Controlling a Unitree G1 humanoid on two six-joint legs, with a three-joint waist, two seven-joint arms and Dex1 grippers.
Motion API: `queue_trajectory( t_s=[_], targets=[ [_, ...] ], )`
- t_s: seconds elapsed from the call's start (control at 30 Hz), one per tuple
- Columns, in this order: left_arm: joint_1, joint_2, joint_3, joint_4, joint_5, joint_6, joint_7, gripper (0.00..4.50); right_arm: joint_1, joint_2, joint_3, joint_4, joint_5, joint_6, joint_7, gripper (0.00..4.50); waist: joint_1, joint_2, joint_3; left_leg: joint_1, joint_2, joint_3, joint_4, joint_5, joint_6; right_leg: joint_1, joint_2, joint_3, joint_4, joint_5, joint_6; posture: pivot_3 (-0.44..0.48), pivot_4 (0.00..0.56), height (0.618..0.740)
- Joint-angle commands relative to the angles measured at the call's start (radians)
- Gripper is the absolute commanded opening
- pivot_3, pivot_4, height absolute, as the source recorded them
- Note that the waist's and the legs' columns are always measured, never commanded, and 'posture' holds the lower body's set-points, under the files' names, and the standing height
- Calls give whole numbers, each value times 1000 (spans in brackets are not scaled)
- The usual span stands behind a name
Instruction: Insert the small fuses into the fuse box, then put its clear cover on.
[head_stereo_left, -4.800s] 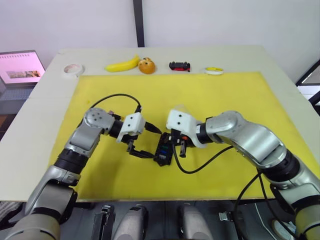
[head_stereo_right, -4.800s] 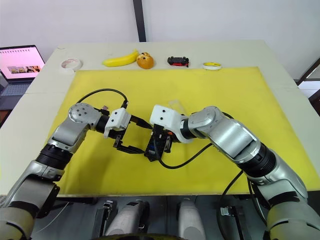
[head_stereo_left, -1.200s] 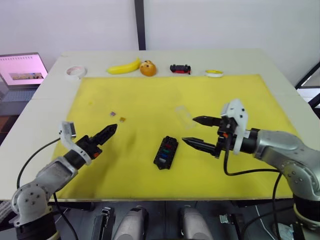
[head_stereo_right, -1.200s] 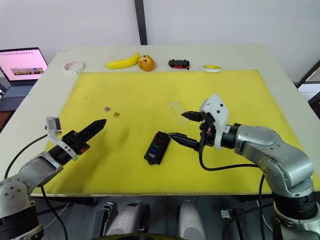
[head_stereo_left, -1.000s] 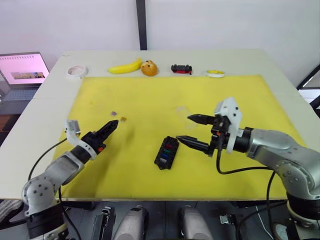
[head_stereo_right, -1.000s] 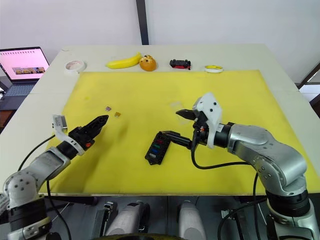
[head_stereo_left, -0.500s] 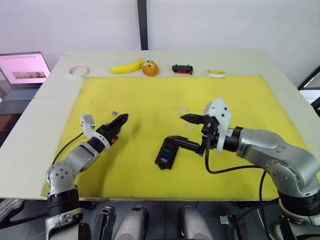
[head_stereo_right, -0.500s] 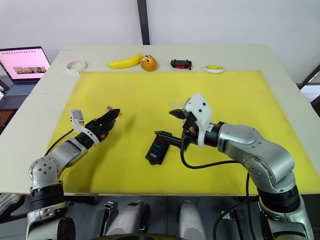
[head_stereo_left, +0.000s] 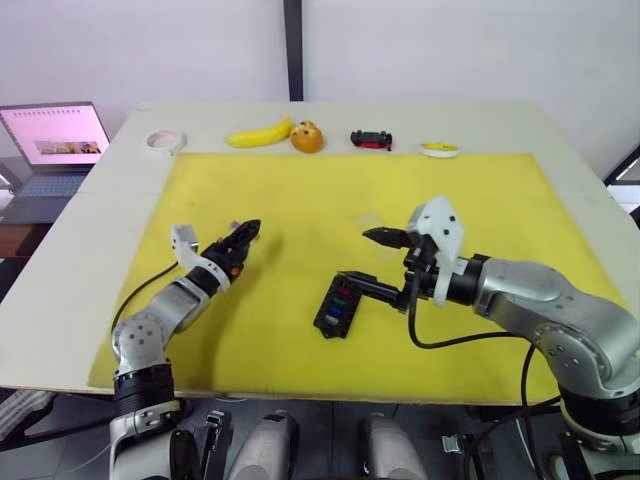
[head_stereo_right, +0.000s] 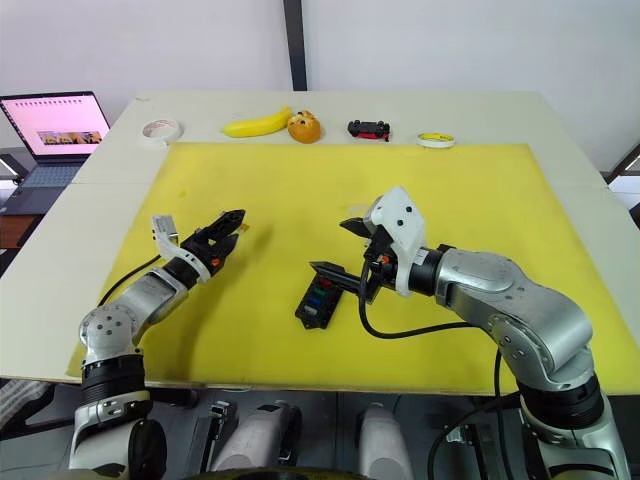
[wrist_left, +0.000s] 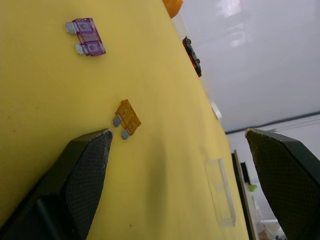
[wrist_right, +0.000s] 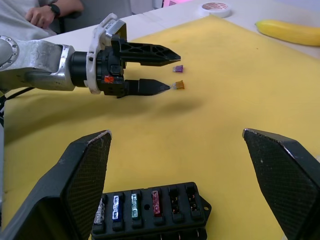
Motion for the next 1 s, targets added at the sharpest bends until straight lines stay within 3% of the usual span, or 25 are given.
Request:
queue_trajectory(
  t_s=[0.03, 0.23, 0.73, 1.0],
  targets=[
    [-8, -12, -6, 45, 28, 14, 53, 4500, -10, -8, -28, -28, 8, -5, -4, 4455, 0, 0, 0, 0, 0, 0, 0, 0, 0, 0, 0, 0, 0, 0, 0, 0, 150, 740],
    [-22, -28, -28, 62, 49, 37, 76, 4500, 1, -9, -29, -32, 6, -7, -6, 4455, 2, 0, 0, 0, -1, -1, 0, 0, 0, 1, 0, 0, 0, 0, 0, 0, 150, 740],
    [-80, -6, -31, 127, 97, 50, -38, 4500, -8, -18, -11, -36, 7, -4, 10, 4455, 13, 1, -1, 0, -1, -2, 0, 0, 0, 2, 0, -2, -1, 0, 0, 0, 150, 740],
    [-85, -36, -33, 154, 129, 56, -29, 4500, 0, -17, -21, -33, 11, 1, 4, 4455, 28, 1, -1, 0, -1, -3, 0, 0, 0, 3, 0, -2, -4, 0, 0, 0, 150, 740]
  ],
)
